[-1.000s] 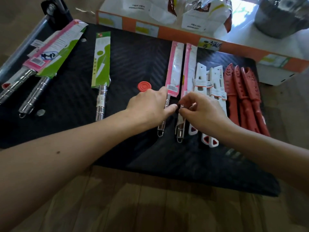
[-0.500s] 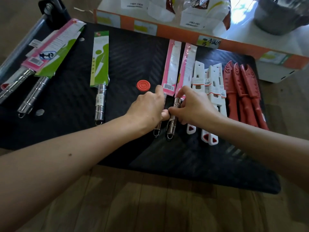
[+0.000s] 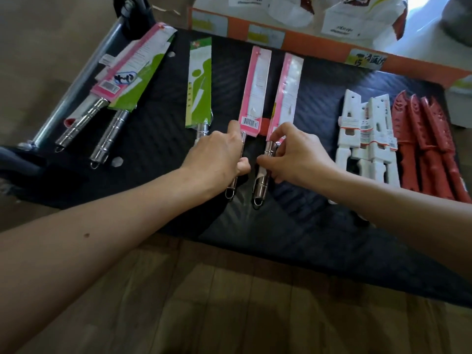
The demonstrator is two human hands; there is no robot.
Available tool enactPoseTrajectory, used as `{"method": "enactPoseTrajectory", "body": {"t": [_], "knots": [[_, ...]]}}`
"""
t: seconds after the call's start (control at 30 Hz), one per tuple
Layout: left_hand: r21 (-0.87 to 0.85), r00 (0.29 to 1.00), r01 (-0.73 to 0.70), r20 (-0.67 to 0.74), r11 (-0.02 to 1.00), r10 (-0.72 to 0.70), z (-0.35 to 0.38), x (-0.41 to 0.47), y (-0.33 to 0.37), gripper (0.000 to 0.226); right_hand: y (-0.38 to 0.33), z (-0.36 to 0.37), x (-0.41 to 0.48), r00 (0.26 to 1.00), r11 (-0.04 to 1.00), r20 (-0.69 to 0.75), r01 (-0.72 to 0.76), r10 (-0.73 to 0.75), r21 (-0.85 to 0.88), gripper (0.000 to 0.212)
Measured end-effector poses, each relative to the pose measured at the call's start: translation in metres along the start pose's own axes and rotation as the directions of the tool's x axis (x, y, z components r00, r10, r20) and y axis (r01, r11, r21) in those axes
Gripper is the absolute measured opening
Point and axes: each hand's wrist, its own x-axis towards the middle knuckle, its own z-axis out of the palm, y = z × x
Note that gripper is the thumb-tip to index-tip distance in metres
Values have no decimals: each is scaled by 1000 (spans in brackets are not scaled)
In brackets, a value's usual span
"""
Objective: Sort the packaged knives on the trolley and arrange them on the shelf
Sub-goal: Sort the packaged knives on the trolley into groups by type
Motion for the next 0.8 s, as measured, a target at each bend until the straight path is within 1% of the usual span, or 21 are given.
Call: {"method": "enactPoseTrajectory", "body": {"t": [0.2,0.33,0.57,0.8], "knots": [[31,999,37,-11,999,-37,-7,-8,-17,42,-9,8,1,1000,1000,10,-8,8,-5,35],[28,999,37,9,999,-37,-7,-7,-17,44,-9,9,-1,1000,1000,9,0,0,-7,33],[30,1000,21,-1,999,-21,-3,-5,-15,40,-6,6,-3,999,1000,36,19,-19,-14,32],[-2,997,-5,73,1000,5,3,-5,-8,45,-5,4,-2,998,999,52,37,-36,-9,33]]}}
